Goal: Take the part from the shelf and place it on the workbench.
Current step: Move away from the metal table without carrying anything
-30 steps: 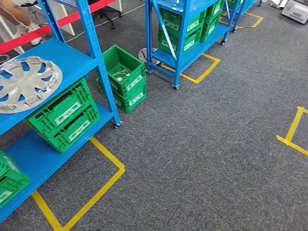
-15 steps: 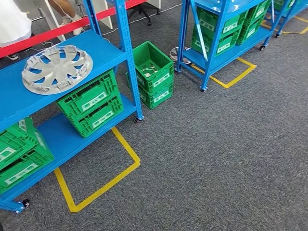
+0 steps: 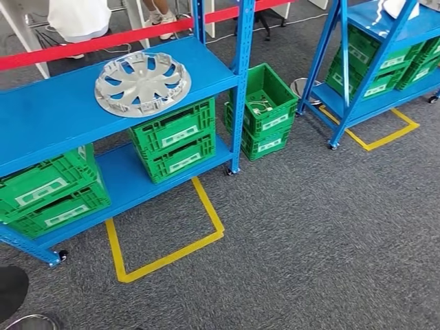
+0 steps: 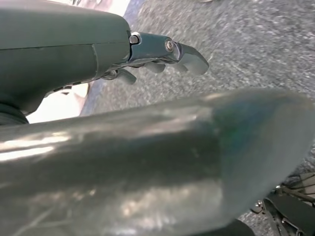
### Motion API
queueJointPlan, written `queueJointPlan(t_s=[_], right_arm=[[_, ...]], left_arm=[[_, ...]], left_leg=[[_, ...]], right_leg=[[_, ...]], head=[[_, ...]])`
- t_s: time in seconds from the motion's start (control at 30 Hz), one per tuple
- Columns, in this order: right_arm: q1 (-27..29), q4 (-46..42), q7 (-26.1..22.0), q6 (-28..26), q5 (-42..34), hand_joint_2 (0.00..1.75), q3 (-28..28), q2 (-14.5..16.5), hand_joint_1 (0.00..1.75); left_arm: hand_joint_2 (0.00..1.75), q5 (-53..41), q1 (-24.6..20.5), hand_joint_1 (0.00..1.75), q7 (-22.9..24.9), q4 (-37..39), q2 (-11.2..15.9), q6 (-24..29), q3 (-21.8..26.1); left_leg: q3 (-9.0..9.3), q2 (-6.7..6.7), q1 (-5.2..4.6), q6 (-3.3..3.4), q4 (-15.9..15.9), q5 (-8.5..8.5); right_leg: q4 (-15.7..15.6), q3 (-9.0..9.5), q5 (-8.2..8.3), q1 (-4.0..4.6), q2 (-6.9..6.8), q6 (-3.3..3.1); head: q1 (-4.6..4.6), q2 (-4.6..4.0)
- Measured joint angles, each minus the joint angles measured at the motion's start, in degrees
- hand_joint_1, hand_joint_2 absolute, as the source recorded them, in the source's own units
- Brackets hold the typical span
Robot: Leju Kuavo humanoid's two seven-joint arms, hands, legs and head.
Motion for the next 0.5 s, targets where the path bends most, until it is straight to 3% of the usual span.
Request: queueJointPlan(t_s=[0.07,0.13,0.2,0.27,0.33,0.4,0.43,0.5], right_arm=[[-0.03,0.04,0.03,-0.10,-0.10,0.00,0.01,0.02,0.00],[-0.07,0.07,0.22,-0.25,-0.29,0.00,0.02,0.03,0.00],[-0.11,0.07,0.45,-0.42,-0.50,0.00,0.01,0.02,0.00],[-0.12,0.07,0.57,-0.52,-0.63,0.00,0.01,0.03,0.00],[0.01,0.07,0.77,-0.55,-0.71,0.00,0.01,0.02,0.00],[0.18,0.07,1.03,-0.55,-0.73,0.00,0.00,-0.01,0.00],[0.18,0.07,1.11,-0.55,-0.73,0.00,0.00,-0.02,0.00],[0.03,0.07,1.16,-0.51,-0.67,0.00,0.00,-0.02,0.00]], left_arm=[[0.00,-0.09,-0.11,0.00,-0.01,0.00,-0.06,0.02,-0.01],[0.00,-0.15,-0.13,0.00,-0.04,0.00,-0.07,0.05,-0.02],[0.00,-0.16,0.07,0.00,-0.07,0.00,-0.08,0.08,-0.01],[0.00,-0.16,0.14,0.00,-0.08,0.00,-0.13,0.06,0.00],[0.00,-0.16,-0.02,0.00,-0.10,0.00,-0.17,0.05,0.00],[0.00,-0.10,-0.04,0.00,-0.21,0.00,-0.16,0.05,0.01],[0.00,-0.04,0.03,0.00,-0.28,0.00,-0.15,0.06,0.02],[0.00,0.09,0.15,0.00,-0.47,0.00,-0.11,0.08,0.04]], left_leg=[[-0.19,-1.50,-0.06,-0.57,0.22,0.08],[-0.74,-2.75,0.00,-1.39,0.29,0.39],[-1.22,-3.54,0.28,-2.18,0.21,0.71],[-2.42,-1.45,0.20,-2.72,2.38,-0.81],[-5.57,1.82,0.06,-3.08,9.09,-4.61],[-8.56,2.92,0.13,-3.27,15.76,-7.19],[-8.82,3.07,0.15,-3.26,16.62,-6.99],[-6.10,3.72,0.11,-3.05,11.97,-3.89]], right_leg=[[-7.18,3.15,2.76,-0.57,3.18,0.01],[-9.42,4.20,2.91,-0.74,4.91,-0.42],[-9.55,4.30,3.20,-0.58,3.58,-1.27],[-9.87,4.36,3.54,-0.56,2.05,-2.06],[-10.05,4.35,3.61,-0.40,0.28,-2.57],[-10.04,4.30,3.53,-0.18,-1.58,-2.78],[-10.04,4.32,3.49,-0.12,-2.40,-2.80],[-10.03,4.47,3.39,-0.07,-3.82,-2.73]], head=[[0.01,0.00],[0.01,0.00],[-0.01,0.01],[-0.38,0.01],[-0.81,0.01],[-0.87,0.00],[-0.87,-0.01],[-0.89,-0.01]])
